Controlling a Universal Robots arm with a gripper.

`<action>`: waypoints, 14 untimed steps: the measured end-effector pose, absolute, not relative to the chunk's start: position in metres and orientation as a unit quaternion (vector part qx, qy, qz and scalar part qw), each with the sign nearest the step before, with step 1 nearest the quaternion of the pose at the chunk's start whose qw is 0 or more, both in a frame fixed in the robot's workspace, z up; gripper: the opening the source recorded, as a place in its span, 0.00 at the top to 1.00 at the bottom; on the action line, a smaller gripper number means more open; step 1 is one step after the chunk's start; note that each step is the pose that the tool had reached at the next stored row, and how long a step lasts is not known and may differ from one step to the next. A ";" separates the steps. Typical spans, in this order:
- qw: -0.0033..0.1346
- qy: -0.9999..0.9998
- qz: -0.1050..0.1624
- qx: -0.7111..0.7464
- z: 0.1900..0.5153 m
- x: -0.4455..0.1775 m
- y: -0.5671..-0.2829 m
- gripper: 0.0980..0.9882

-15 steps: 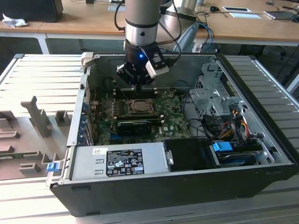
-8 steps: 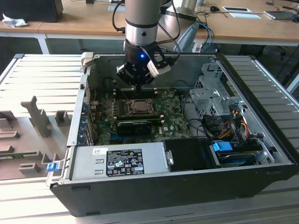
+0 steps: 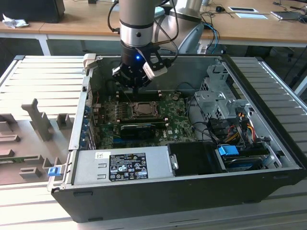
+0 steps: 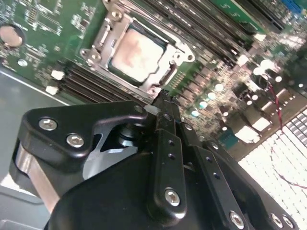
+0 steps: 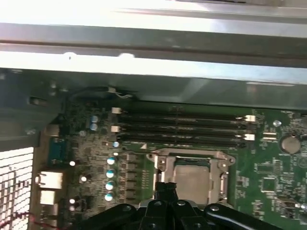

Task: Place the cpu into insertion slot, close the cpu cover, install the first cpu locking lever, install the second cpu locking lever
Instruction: 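Install the first cpu locking lever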

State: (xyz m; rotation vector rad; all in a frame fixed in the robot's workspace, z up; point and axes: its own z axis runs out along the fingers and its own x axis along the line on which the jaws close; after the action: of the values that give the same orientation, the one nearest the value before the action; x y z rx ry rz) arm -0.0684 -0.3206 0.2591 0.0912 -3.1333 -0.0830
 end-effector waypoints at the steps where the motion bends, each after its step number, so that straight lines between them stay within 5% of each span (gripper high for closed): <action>1: 0.002 -0.999 -0.026 0.029 0.259 -0.073 -0.321 0.99; 14: 0.001 -0.999 -0.026 0.030 0.253 -0.113 -0.316 0.99</action>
State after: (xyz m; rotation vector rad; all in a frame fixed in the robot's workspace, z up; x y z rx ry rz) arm -0.1129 -0.3161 0.2533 0.0951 -3.1375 -0.0830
